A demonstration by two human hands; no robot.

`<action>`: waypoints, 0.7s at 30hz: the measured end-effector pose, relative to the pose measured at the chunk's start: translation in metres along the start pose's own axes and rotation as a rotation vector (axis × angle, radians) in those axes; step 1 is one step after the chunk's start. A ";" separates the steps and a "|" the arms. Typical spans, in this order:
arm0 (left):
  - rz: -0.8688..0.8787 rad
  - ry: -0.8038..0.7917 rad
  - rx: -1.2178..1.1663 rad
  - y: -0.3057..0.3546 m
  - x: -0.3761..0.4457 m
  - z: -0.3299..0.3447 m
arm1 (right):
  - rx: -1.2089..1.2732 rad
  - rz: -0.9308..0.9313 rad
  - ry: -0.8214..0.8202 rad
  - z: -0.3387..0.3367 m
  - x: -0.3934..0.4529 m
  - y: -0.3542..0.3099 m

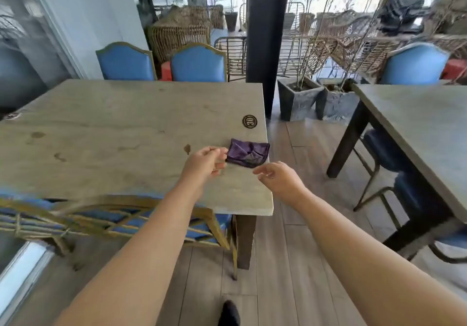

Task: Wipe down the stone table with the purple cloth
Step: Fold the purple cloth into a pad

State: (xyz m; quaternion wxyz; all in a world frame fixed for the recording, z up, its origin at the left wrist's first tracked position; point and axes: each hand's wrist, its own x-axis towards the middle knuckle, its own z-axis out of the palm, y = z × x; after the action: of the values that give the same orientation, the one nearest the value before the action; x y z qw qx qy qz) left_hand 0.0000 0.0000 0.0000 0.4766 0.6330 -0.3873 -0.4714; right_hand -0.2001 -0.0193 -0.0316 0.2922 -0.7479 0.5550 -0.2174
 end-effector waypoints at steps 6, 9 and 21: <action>-0.100 0.033 0.051 0.005 0.101 0.016 | -0.039 0.090 -0.042 0.005 0.075 0.012; -0.102 0.029 0.110 0.001 0.140 0.025 | -0.017 0.122 -0.040 0.009 0.103 0.026; -0.216 0.282 0.484 -0.056 0.225 0.070 | -0.028 0.101 -0.226 0.017 0.230 0.077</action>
State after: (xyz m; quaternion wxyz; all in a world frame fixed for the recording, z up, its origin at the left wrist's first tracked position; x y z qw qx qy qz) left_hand -0.0075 -0.2137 -0.1126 0.3080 0.8250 -0.3490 -0.3205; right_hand -0.1764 -0.2530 -0.0956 0.3529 -0.7427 0.5585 -0.1088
